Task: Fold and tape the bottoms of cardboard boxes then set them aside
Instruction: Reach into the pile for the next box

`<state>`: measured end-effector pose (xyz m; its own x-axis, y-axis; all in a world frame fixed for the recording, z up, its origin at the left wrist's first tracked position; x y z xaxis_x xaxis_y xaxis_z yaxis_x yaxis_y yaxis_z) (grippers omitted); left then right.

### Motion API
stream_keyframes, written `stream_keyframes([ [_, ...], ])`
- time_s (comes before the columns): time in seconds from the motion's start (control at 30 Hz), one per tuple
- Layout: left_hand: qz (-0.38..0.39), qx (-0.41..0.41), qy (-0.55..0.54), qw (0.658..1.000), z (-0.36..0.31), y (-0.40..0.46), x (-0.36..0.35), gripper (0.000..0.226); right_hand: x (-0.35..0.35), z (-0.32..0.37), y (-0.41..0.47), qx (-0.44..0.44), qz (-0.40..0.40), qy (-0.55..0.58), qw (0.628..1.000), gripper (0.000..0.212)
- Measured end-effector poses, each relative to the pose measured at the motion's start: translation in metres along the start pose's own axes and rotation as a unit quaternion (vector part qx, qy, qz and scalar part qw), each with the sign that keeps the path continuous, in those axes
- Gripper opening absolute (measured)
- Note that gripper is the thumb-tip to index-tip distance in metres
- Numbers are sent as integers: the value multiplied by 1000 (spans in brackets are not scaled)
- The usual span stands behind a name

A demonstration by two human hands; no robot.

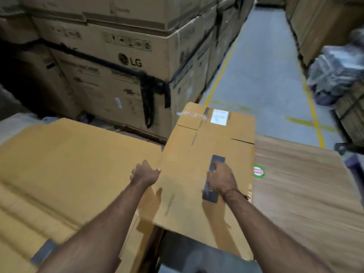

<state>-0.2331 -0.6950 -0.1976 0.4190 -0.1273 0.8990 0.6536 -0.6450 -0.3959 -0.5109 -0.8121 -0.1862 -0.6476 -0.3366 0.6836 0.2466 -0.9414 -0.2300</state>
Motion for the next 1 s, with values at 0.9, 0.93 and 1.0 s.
stream_keyframes([
  [0.9, 143, 43, -133, 980, 18, 119, -95, 84, 19, -212, 61, -361, -155, 200, 897, 95],
  [0.93, 143, 43, -141, 979, 19, 119, -95, 84, 19, -212, 63, -371, -155, 204, 893, 101],
  [1.0, 138, 42, -153, 978, 19, 119, -94, 77, 19, -208, 64, -399, -154, 178, 886, 108],
])
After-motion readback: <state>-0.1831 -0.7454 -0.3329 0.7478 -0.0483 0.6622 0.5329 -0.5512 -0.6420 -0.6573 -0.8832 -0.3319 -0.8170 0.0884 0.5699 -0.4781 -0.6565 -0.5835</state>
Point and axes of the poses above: each hand's wrist, its own y-axis towards the middle knuckle, its own x-axis out of the back of the hand, z = x × y, the point moved 5 cm from there along y, towards the middle knuckle, and after that the axes turned 14 degrees about y, right-handed, at the moved point
